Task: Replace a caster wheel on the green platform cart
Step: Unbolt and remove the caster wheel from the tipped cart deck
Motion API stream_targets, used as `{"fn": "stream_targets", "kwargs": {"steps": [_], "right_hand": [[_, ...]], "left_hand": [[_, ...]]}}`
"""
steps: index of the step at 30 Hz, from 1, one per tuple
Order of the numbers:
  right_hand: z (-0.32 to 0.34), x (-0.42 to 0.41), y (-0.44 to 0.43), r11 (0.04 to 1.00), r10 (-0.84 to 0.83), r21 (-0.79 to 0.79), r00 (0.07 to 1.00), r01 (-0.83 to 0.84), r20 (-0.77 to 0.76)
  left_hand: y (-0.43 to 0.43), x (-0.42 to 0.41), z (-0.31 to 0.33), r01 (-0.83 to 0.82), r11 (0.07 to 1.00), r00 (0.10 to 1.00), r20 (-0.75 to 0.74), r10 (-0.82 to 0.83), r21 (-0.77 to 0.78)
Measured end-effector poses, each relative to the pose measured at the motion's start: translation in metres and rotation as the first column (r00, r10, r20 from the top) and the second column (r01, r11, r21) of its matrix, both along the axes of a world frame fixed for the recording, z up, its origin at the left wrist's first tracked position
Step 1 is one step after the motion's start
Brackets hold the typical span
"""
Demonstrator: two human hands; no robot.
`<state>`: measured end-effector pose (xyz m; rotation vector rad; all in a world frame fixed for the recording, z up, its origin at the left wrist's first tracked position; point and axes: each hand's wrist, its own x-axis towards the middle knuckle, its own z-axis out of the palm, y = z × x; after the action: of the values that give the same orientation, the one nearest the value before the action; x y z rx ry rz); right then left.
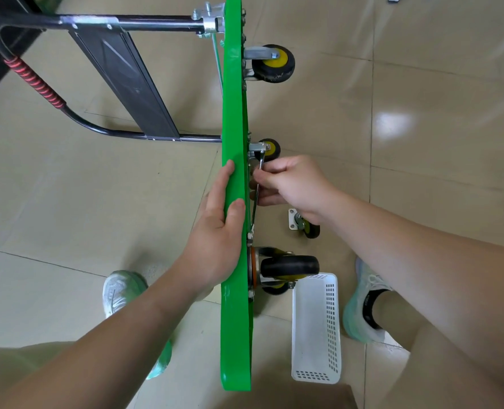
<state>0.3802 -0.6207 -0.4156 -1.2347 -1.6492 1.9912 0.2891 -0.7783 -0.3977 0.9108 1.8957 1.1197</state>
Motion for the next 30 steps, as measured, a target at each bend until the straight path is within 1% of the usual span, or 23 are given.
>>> {"fn": "stream_targets", "kwargs": {"steps": [4, 8, 11, 15, 18, 24, 27, 30], "right_hand": [[-0.003, -0.004, -0.003, 0.993, 0.099, -0.077, 0.994, -0.095, 0.051], [-0.007, -0.004, -0.005, 0.991, 0.067, -0.124, 0.996, -0.059, 0.062], [-0.008, -0.003, -0.012, 0.995, 0.008, -0.099, 0.998, -0.002, 0.059], [-0.008, 0.005, -0.021, 0.997, -0.056, -0.062, 0.998, 0.055, -0.005], [-0.007, 0.012, -0.020, 0.995, -0.082, -0.059, 0.996, 0.080, -0.025], [-0.010, 0.004, -0.017, 0.998, -0.050, -0.046, 0.998, 0.049, -0.028], [-0.012, -0.001, -0.019, 0.999, -0.036, -0.040, 0.999, 0.036, -0.009], [-0.010, 0.000, -0.025, 0.999, -0.047, -0.029, 0.999, 0.046, -0.027]], "left_hand": [[0.000, 0.000, 0.001, 0.003, 1.000, 1.000, 0.016, -0.002, -0.009], [0.000, -0.001, -0.001, 0.004, 1.000, 1.000, 0.021, -0.004, -0.021], [0.001, -0.001, -0.003, 0.007, 1.000, 1.000, 0.018, -0.007, -0.018], [0.001, -0.001, -0.003, -0.007, 1.000, 1.000, 0.015, 0.007, -0.017], [0.001, 0.000, -0.002, -0.012, 1.000, 1.000, 0.004, 0.012, -0.016], [0.001, 0.002, -0.002, -0.020, 0.999, 1.000, -0.011, 0.020, 0.031], [0.001, 0.001, -0.001, -0.020, 0.999, 1.000, -0.012, 0.020, 0.030], [0.002, 0.001, -0.001, -0.020, 0.999, 1.000, -0.006, 0.020, 0.026]]}}
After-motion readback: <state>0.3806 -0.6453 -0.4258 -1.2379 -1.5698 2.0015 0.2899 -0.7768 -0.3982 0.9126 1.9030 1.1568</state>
